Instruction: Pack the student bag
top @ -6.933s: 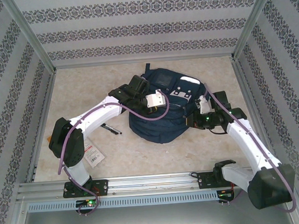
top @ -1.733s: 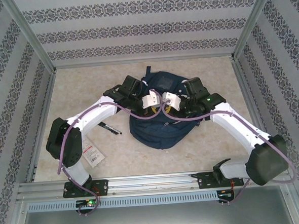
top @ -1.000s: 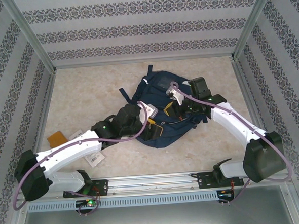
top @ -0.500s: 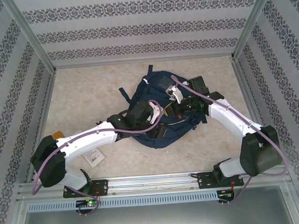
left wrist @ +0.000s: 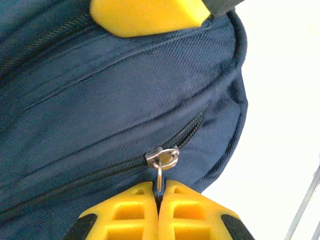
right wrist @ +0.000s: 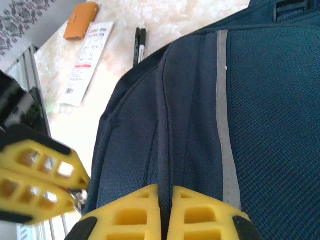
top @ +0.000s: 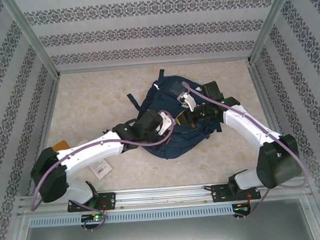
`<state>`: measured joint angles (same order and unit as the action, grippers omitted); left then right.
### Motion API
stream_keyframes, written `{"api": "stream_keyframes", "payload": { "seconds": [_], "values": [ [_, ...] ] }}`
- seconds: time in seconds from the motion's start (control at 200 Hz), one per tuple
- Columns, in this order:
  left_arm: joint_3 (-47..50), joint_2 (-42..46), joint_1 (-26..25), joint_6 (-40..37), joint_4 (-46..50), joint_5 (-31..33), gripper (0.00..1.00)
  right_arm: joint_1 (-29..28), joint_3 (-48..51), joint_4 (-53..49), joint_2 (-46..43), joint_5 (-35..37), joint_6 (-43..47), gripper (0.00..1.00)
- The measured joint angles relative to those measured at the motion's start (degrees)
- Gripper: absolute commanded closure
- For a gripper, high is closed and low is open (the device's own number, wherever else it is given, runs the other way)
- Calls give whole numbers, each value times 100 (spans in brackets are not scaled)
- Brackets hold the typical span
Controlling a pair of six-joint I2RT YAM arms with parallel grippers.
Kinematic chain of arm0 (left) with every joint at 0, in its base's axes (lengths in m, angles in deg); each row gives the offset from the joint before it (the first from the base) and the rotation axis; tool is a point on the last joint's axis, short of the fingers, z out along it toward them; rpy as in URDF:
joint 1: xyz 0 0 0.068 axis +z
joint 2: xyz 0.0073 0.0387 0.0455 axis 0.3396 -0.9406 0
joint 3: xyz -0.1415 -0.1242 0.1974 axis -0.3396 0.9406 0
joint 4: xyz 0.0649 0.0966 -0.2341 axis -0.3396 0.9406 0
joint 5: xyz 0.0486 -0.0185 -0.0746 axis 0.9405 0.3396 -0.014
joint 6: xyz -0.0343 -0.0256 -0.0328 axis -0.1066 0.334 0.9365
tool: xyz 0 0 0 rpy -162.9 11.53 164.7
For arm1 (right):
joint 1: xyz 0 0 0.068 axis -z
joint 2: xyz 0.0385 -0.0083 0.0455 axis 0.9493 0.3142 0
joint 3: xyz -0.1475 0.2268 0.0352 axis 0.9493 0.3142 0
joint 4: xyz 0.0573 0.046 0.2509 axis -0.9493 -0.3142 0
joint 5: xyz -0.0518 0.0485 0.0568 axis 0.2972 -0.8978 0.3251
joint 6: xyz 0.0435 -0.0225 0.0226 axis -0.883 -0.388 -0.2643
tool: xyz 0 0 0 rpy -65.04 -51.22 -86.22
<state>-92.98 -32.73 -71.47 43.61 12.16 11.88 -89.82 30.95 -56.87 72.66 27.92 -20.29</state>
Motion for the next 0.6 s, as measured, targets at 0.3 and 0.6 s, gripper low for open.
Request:
{"api": "stream_keyframes", "payload": {
  "seconds": [0.3,0.6],
  "values": [
    [1384,1075,968,-778,-651,-98,100,-35,68,-474,-535,590,909,100],
    [1456,717,931,-542,-872,-855,100,-302,256,-590,-846,1119,1578,58]
  ]
}}
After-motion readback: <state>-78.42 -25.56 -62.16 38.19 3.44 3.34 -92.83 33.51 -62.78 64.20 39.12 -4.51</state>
